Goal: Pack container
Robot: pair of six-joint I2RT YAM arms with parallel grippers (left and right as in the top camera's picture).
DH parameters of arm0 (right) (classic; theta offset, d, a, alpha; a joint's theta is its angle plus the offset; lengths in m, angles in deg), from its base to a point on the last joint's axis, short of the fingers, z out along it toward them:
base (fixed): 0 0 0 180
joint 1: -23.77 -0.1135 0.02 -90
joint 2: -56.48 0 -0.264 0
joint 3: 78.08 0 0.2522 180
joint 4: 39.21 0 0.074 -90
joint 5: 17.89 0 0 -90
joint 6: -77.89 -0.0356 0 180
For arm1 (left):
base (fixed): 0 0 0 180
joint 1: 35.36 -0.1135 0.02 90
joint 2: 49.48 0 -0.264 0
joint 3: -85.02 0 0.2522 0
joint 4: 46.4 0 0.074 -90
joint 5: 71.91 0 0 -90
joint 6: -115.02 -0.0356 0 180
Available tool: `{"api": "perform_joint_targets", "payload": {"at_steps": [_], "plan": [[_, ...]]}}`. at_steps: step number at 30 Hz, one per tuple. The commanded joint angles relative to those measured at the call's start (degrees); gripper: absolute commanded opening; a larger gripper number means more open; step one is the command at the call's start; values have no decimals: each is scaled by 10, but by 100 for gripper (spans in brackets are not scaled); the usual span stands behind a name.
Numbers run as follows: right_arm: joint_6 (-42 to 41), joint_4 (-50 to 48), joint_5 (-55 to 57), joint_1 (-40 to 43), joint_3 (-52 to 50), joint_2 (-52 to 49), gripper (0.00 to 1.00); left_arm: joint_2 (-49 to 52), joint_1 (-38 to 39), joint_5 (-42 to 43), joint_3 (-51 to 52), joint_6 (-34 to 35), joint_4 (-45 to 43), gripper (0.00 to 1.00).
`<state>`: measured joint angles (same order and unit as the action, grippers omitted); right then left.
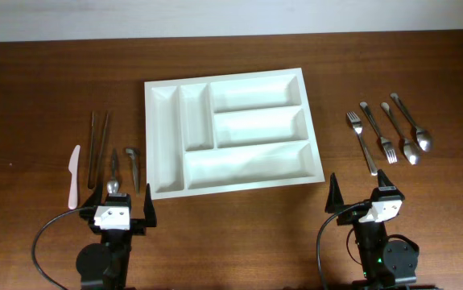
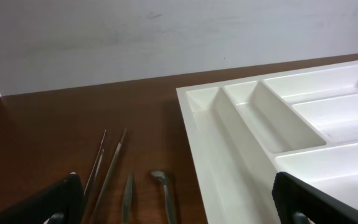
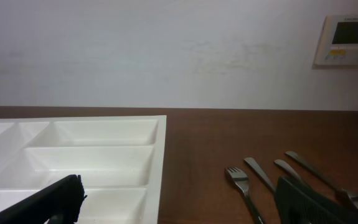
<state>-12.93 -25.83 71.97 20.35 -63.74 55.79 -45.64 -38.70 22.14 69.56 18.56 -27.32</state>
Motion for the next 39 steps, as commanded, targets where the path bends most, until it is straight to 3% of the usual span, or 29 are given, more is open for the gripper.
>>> {"api": "perform_joint_targets", "payload": {"at_steps": [1,22,28,31,35,39], "plan": [[4,-3,-7,-3,-3,5,99,-6,3,-6,7,-10,-2,99],[-30,-5,-52,-3,28,-27,99,-6,3,-6,7,-10,-2,99],[4,27,10,-2,201,-229,99,-6,3,-6,7,-10,-2,99],[51,148,12,14,386,-405,99,-6,3,-6,7,-10,-2,99],[51,307,-12,52,591,-594,99,-6,3,-6,7,-10,-2,99],[51,420,-57,84,741,-752,99,-6,3,-6,7,-10,-2,99]]}}
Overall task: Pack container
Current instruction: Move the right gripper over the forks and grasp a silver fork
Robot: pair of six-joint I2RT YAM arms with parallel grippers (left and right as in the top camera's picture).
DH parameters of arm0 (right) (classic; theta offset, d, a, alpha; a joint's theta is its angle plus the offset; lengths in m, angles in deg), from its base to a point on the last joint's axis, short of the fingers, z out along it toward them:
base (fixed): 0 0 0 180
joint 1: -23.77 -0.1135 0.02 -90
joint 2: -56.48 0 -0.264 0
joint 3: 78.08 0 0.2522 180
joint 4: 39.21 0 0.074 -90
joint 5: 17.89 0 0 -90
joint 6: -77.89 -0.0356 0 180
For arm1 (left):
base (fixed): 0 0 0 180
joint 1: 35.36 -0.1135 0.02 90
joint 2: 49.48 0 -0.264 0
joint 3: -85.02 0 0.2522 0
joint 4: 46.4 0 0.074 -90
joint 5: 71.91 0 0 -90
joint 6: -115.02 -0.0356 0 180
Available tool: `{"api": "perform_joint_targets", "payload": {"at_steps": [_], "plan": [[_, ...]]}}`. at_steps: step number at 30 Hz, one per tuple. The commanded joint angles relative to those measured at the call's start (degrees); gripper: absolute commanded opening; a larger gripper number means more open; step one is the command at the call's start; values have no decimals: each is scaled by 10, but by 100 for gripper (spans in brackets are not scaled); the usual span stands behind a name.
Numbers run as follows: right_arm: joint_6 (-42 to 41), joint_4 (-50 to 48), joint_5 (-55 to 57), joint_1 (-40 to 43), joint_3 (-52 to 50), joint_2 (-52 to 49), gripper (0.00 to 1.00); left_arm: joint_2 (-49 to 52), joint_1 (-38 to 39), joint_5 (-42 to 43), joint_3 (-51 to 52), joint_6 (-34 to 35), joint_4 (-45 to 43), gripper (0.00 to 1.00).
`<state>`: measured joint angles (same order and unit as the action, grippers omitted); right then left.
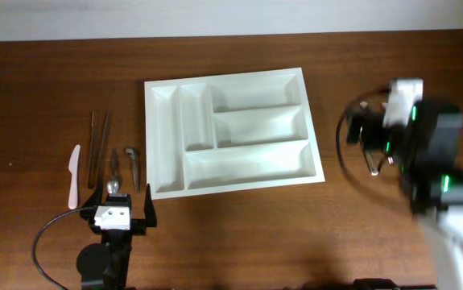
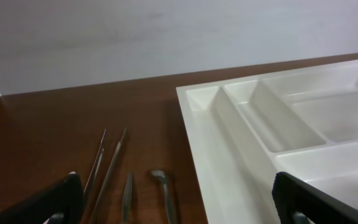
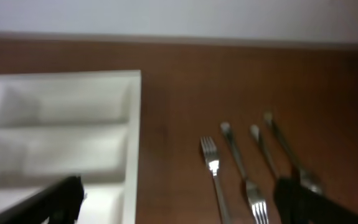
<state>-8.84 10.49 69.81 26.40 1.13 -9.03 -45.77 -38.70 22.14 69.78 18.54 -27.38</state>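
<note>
The white cutlery tray [image 1: 229,179] lies mid-table with all its compartments bare. Left of it lie a white plastic knife [image 1: 73,176], a pair of chopsticks [image 1: 96,149] and two small metal pieces [image 1: 133,167]. My left gripper [image 2: 179,211] rests open near the table's front, behind those pieces. My right arm [image 1: 412,137] is blurred over the right-hand cutlery. The right gripper [image 3: 179,208] is open above the table, with a fork [image 3: 215,177], a second fork [image 3: 254,196] and spoons [image 3: 291,155] lying below it. Neither gripper holds anything.
The tray's right wall [image 3: 132,143] stands just left of the forks. A pale wall [image 2: 166,31] runs behind the table's far edge. Bare brown wood [image 1: 239,242] lies in front of the tray.
My right arm has left its rest spot at the front right and now hovers over the forks and spoons, still open. The left arm and all the cutlery are where they were.
</note>
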Motion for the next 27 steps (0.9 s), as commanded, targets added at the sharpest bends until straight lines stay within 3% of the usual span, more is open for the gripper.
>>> {"api": "perform_joint_targets", "payload": {"at_steps": [1,5,10,13,17,20,22,27], "plan": [[10,81,-35,29,123,-141,99,-5,3,-6,5,-9,-1,99],[10,133,-26,50,199,-249,99,-5,3,-6,5,-9,-1,99],[41,156,-37,68,212,-307,99,-5,3,-6,5,-10,-1,99],[126,158,-42,68,212,-336,72,-5,3,-6,5,-9,-1,99],[160,166,-43,68,212,-372,50,-5,3,-6,5,-9,-1,99],[172,165,-58,66,212,-401,51,-5,3,-6,5,-9,-1,99],[183,167,-54,64,212,-425,63,-5,3,-6,5,-9,-1,99],[189,157,-25,65,212,-485,61,-5,3,-6,5,-9,-1,99]]}}
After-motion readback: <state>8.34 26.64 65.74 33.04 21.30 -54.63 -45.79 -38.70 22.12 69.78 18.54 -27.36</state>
